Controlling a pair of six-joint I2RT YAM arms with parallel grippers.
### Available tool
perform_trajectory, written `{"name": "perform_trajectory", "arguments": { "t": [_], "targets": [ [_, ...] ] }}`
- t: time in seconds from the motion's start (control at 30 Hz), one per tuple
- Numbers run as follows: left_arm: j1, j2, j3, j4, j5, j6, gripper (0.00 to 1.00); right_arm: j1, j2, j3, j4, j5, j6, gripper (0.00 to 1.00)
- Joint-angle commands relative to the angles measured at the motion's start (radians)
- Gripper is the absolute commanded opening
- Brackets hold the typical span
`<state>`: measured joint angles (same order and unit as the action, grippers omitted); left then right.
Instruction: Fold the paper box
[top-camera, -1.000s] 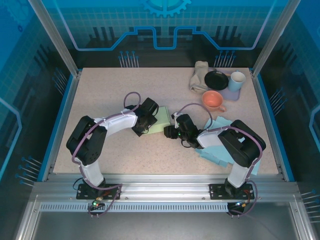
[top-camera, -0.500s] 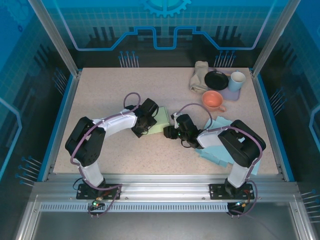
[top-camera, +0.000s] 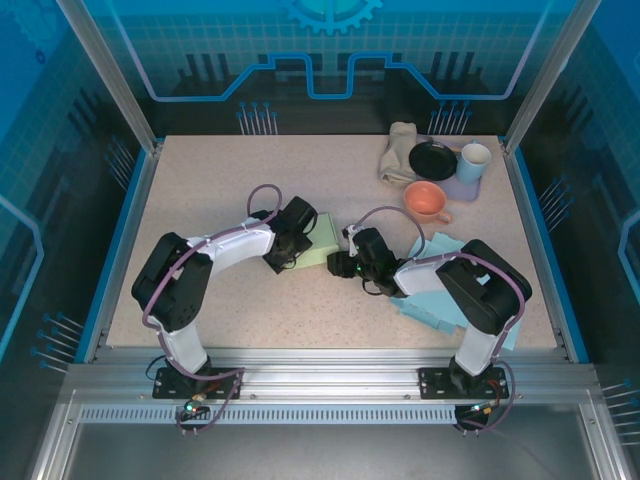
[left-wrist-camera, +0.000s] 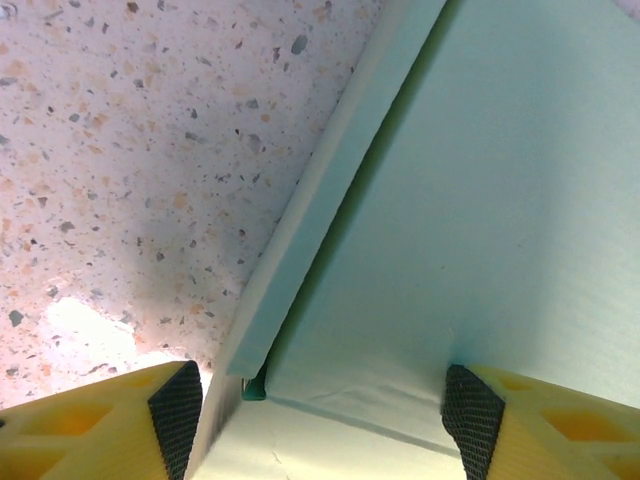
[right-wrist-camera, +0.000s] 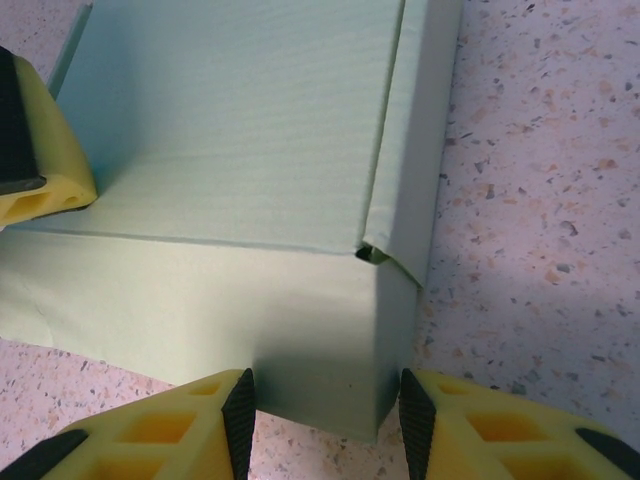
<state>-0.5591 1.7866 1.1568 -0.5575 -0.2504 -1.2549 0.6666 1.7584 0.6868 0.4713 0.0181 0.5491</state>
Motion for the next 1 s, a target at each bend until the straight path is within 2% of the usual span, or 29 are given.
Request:
{"name": "perform_trajectory", "arguments": {
  "t": [0.0,0.3,0.43,0.73,0.97],
  "targets": [
    [0.018,0.053,-0.008,-0.038,-0.043,0.012,0.69,-0.016,0.025,0.008,-0.009,0.0,-0.008,0.44],
    [0.025,0.091,-0.012,-0.022,-0.034,0.014,0.68,-0.042,0.087,0.012,0.028,0.001,-0.021,0.44],
    [0.032,0.101,-0.012,-0.022,-0.037,0.017,0.68,-0.048,0.026,-0.072,0.145,-0.008,-0.008,0.44],
    [0.033,0.108,-0.015,-0.022,-0.044,0.013,0.67,-0.035,-0.169,-0.067,-0.006,0.027,-0.041,0.45],
    [0.034,0.108,-0.005,-0.03,-0.045,0.017,0.66,-0.032,-0.177,0.054,-0.178,0.064,-0.097,0.46]
  ]
}}
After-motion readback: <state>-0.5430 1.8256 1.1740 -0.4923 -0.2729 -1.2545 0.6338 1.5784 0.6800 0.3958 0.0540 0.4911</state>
